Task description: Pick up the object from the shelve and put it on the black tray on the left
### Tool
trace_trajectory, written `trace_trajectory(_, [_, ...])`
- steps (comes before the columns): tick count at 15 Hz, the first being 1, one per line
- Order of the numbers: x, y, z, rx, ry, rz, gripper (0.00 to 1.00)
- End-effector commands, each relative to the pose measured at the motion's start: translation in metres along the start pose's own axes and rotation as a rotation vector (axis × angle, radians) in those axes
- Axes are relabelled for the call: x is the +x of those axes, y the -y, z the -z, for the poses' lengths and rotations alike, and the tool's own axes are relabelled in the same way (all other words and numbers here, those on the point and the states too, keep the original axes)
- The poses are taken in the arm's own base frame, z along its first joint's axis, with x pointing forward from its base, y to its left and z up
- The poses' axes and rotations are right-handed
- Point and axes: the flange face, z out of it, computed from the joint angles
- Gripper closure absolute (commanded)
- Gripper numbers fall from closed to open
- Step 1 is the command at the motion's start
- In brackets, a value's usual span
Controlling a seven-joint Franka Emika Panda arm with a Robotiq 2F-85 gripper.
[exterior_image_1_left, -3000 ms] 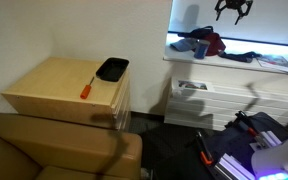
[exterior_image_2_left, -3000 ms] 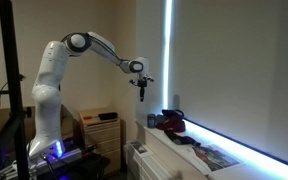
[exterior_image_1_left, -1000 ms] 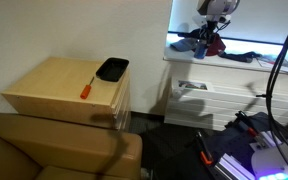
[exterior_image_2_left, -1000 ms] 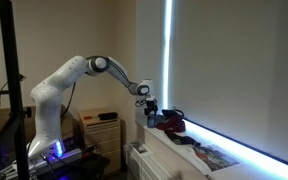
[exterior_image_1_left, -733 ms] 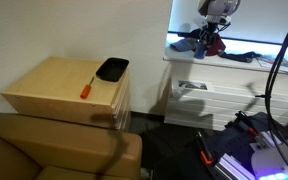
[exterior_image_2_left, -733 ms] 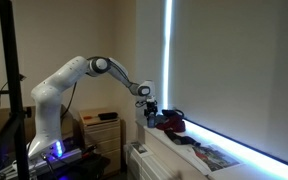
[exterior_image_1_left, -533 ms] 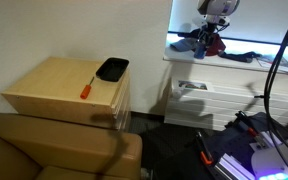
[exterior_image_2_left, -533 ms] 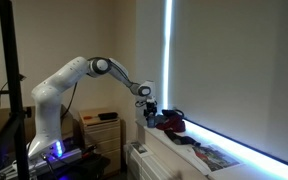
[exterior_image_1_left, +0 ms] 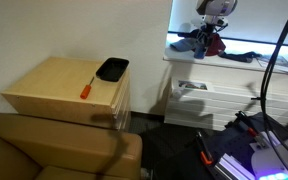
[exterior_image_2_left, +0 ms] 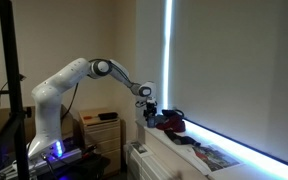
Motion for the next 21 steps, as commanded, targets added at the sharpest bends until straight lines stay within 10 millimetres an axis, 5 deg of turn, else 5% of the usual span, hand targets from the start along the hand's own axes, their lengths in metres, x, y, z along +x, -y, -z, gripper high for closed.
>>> trace_trajectory(1, [-0.001,0.004,-0.007,-0.027,-0.017,0.016,0.00])
trace_trajectory(8, [0.006,-0.002,-0.004,-0.046,-0.068,0.047,0.00])
trace_trajectory(10, [0.007,-0.002,-0.006,-0.043,-0.059,0.051,0.26])
trace_trajectory(12, [0.011,-0.002,-0.002,-0.040,-0.043,0.048,0.40])
trace_trajectory(18, [0.015,-0.001,-0.002,-0.040,-0.034,0.030,0.43])
trace_trajectory(21, [0.021,-0.011,0.039,-0.086,0.020,0.112,0.43])
